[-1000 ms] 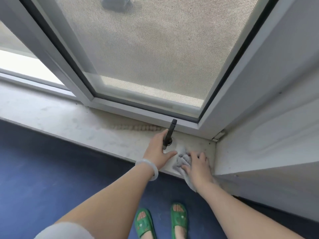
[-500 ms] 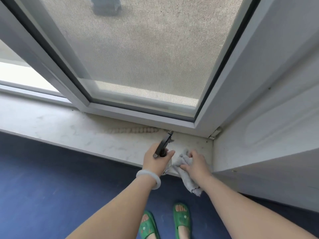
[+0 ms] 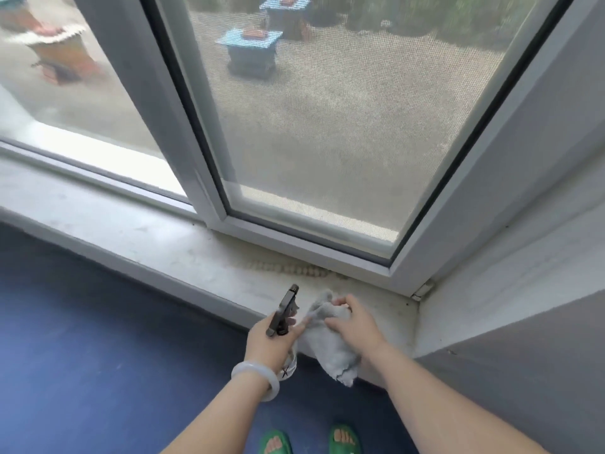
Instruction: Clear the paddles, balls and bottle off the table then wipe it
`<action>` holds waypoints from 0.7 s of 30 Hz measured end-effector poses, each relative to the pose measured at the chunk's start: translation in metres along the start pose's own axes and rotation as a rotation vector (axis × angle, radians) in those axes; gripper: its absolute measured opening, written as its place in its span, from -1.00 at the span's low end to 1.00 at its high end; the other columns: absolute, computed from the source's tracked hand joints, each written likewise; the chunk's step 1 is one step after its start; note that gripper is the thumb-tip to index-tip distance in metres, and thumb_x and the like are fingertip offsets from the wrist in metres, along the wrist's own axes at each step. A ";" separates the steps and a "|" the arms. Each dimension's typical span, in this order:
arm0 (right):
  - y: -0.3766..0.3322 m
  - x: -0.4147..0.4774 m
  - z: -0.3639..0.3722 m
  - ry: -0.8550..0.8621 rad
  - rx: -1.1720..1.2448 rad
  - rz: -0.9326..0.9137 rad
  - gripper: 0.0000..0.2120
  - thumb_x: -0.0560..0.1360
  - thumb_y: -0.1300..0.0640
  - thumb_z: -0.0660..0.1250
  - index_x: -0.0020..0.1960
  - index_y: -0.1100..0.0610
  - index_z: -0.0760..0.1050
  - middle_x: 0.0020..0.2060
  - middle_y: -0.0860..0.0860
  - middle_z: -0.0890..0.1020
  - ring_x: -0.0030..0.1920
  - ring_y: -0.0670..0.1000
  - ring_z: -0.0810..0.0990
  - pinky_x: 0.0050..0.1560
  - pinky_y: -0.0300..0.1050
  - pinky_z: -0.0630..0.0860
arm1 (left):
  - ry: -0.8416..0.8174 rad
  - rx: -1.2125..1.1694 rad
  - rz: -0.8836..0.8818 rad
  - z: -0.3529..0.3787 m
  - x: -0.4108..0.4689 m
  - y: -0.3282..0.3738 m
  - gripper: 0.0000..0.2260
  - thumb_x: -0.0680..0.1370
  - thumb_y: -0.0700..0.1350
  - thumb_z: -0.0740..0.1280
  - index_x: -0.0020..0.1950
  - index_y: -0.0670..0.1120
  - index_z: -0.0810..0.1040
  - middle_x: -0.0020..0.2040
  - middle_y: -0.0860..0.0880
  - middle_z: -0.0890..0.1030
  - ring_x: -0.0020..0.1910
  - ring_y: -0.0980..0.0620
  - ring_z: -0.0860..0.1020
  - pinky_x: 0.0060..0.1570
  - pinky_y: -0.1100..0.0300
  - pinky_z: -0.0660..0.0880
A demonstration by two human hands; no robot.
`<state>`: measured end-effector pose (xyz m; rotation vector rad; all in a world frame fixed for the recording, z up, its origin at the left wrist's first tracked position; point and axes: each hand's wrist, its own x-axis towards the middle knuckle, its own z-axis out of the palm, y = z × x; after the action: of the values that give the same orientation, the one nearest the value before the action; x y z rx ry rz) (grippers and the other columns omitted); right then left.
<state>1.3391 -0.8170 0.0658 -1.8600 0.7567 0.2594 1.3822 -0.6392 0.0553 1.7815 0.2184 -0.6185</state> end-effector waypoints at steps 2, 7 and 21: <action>-0.020 -0.001 0.009 -0.070 -0.003 -0.032 -0.70 0.48 0.25 0.43 0.14 0.07 0.43 -0.06 -0.04 0.53 -0.22 -0.22 0.47 -0.42 -0.51 0.36 | 0.029 -0.046 -0.038 -0.022 -0.007 0.000 -0.80 0.41 -0.03 0.55 -0.02 -0.01 0.65 -0.25 0.06 0.68 -0.41 0.07 0.56 -0.32 0.28 0.46; -0.062 -0.010 0.052 -0.334 -0.017 -0.027 -0.83 0.47 0.30 0.44 0.03 0.23 0.52 -0.10 0.17 0.67 -0.25 -0.09 0.66 -0.31 -0.28 0.55 | 0.189 -0.071 0.017 -0.079 -0.040 -0.002 -0.90 0.44 -0.16 0.52 -0.09 -0.08 0.66 -0.29 0.03 0.66 -0.39 0.07 0.57 -0.34 0.35 0.49; -0.067 -0.129 0.166 -1.079 -0.336 -0.389 -0.86 0.47 0.35 0.38 0.03 0.34 0.56 -0.17 0.04 0.61 -0.24 -0.09 0.55 -0.25 -0.32 0.49 | 0.987 -0.316 -0.196 -0.082 -0.240 -0.111 -0.89 0.39 -0.15 0.55 -0.17 0.00 0.67 -0.23 0.11 0.70 -0.13 0.10 0.65 -0.15 0.33 0.47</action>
<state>1.3079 -0.6036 0.1131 -1.7703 -0.4043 1.0628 1.1537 -0.4891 0.1001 1.6271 1.1039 0.2132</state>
